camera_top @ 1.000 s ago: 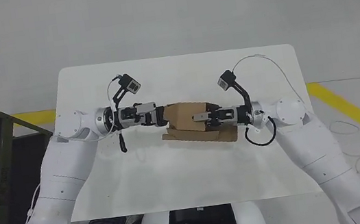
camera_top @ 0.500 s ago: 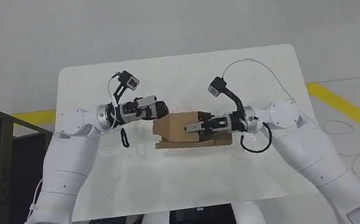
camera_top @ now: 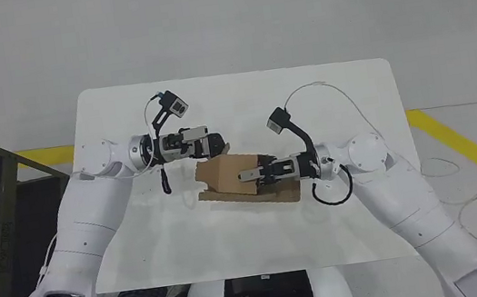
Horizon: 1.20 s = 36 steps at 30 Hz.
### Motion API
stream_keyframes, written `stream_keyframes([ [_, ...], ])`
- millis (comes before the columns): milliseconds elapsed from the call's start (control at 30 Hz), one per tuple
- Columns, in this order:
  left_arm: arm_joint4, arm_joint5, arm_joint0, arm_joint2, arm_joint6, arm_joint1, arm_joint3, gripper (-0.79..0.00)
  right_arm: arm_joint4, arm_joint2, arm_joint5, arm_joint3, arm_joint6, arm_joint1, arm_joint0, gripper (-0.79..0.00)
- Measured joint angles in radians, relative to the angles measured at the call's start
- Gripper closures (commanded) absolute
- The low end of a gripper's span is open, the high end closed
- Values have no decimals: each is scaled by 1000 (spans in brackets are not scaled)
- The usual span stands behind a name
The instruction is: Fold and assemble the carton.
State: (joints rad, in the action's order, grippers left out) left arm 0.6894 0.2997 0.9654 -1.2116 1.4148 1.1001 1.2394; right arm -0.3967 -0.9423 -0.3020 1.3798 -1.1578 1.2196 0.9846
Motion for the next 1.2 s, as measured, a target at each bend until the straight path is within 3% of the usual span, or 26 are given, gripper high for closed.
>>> stream_keyframes([
  [600, -11, 19, -7, -6, -16, -3, -16, -785, -17, 20, -1, -5, -19, 4, -8, 0],
  [933, -4, -8, -9, 37, 25, 3, 9, -785, -20, 31, 0, -7, -16, 8, -11, 0],
  [1200, 8, -21, -12, 28, 44, 0, -5, -785, -20, 17, -4, -19, -12, 5, -14, 0],
])
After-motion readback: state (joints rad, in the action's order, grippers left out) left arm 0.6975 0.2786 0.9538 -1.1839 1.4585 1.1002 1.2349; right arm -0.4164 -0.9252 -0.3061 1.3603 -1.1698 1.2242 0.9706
